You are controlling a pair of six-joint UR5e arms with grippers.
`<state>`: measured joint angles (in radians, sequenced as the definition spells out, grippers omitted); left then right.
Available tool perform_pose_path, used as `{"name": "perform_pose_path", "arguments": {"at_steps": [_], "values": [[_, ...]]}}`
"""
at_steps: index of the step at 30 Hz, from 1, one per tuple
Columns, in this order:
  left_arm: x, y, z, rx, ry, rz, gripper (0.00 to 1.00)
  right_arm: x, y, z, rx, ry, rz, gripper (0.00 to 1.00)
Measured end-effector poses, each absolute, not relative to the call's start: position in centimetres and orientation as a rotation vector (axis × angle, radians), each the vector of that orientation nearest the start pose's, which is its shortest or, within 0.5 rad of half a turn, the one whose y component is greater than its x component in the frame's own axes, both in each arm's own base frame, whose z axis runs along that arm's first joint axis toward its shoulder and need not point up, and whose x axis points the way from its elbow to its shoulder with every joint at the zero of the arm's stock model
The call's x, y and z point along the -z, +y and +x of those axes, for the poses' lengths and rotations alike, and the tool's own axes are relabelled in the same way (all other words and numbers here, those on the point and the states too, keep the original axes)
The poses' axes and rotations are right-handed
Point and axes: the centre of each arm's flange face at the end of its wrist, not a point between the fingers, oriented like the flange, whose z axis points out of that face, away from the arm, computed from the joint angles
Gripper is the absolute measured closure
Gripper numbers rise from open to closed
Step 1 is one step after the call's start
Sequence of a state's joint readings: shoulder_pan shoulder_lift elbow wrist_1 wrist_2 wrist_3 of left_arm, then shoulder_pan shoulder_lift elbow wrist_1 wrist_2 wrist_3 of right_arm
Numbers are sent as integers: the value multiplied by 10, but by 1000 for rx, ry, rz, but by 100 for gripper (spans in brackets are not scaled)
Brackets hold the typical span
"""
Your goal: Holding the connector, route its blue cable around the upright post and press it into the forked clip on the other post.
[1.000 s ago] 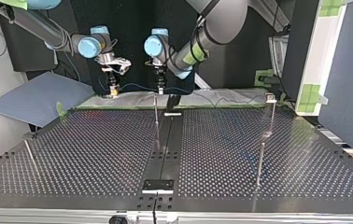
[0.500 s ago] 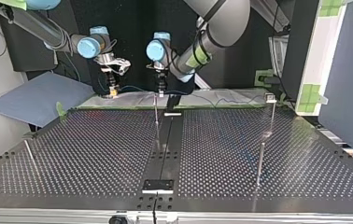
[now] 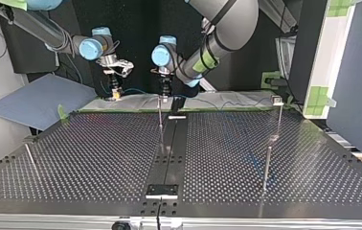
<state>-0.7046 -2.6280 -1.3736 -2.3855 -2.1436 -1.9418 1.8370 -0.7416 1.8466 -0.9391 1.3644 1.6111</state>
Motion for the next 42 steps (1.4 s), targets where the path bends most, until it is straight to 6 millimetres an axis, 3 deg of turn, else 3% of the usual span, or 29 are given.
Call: {"name": "perform_pose_path", "arguments": {"at_steps": [27, 28, 29, 30, 31, 32, 33, 35, 36, 37, 42], "values": [[34, -496, 505, 374, 1668, -168, 100, 11, -522, 292, -1456, -1132, 1660, 100], [34, -495, 505, 372, 1668, -168, 95, 11, -522, 292, -1456, -1132, 1660, 100], [34, -495, 505, 370, 1667, -167, 82, 11, -522, 292, -1456, -1132, 1661, 100], [34, -495, 506, 368, 1667, -166, 82, 11, -522, 293, -1456, -1131, 1661, 100], [34, -494, 506, 363, 1668, -164, 60, 11, -522, 293, -1456, -1131, 1662, 100], [34, -494, 506, 357, 1668, -163, 45, 11, -522, 293, -1456, -1131, 1663, 100], [34, -493, 506, 349, 1670, -162, 45, 11, -522, 293, -1456, -1131, 1664, 100], [34, -491, 505, 326, 1676, -158, 6, 11, -522, 293, -1455, -1132, 1665, 100], [35, -490, 505, 315, 1680, -157, 6, 11, -521, 293, -1455, -1132, 1665, 100], [35, -489, 504, 297, 1686, -155, 0, 11, -521, 293, -1455, -1132, 1666, 100], [38, -482, 501, 228, 1713, -157, 0, 12, -520, 295, -1458, -1129, 1670, 100]]}}
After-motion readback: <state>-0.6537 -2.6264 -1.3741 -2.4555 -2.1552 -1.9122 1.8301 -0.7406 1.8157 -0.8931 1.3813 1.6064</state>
